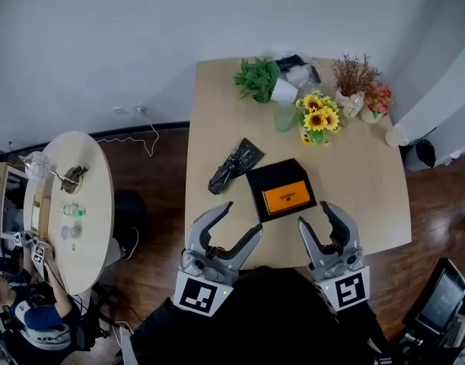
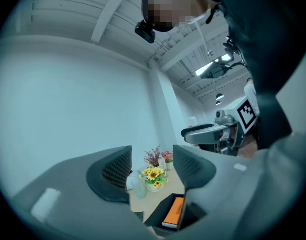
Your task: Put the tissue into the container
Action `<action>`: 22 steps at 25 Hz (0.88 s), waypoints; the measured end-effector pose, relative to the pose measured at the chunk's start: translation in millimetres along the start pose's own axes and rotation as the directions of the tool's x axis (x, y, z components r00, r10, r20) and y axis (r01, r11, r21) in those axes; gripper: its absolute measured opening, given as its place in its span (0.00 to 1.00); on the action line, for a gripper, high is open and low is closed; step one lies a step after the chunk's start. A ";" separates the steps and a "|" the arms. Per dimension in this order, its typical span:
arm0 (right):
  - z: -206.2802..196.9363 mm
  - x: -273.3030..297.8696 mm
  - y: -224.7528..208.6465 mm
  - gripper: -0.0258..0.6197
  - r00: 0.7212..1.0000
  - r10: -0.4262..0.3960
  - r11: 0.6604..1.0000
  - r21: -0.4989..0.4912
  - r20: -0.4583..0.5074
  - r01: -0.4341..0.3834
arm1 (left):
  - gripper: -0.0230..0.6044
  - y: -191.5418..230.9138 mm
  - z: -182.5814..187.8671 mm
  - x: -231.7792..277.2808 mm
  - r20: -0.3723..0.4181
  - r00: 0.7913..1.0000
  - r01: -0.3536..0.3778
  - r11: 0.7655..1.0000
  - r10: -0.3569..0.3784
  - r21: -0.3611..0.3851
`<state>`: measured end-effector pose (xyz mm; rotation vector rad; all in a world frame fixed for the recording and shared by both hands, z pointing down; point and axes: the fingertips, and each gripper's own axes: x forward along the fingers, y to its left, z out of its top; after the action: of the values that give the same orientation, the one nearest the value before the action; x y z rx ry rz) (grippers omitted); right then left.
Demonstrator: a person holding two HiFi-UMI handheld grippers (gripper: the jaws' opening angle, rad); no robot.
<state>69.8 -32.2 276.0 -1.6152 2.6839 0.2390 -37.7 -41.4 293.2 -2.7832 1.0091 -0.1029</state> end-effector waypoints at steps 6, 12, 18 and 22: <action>-11.8 6.7 11.9 0.32 0.999 0.019 0.999 0.028 -0.027 -0.018 | 0.42 -3.1 -14.8 -5.4 -0.048 0.999 0.011 0.999 -0.014 -0.048; -20.5 9.6 3.1 0.32 0.999 -0.003 0.999 0.042 -0.049 0.005 | 0.42 -5.3 -16.3 2.6 -0.047 0.999 0.026 1.000 -0.027 -0.018; -24.4 8.6 0.4 0.32 0.998 -0.028 0.999 0.044 -0.058 0.031 | 0.42 -7.0 -18.3 2.2 -0.070 0.997 0.041 0.999 -0.041 0.004; -24.3 7.1 0.1 0.30 0.998 -0.032 0.999 0.038 -0.055 0.034 | 0.42 -6.4 -20.0 2.9 -0.074 0.996 0.040 0.999 -0.039 0.004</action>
<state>68.2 -41.5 299.5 -1.6781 2.6803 0.1433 -34.0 -41.3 314.1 -2.8143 0.9687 -0.2147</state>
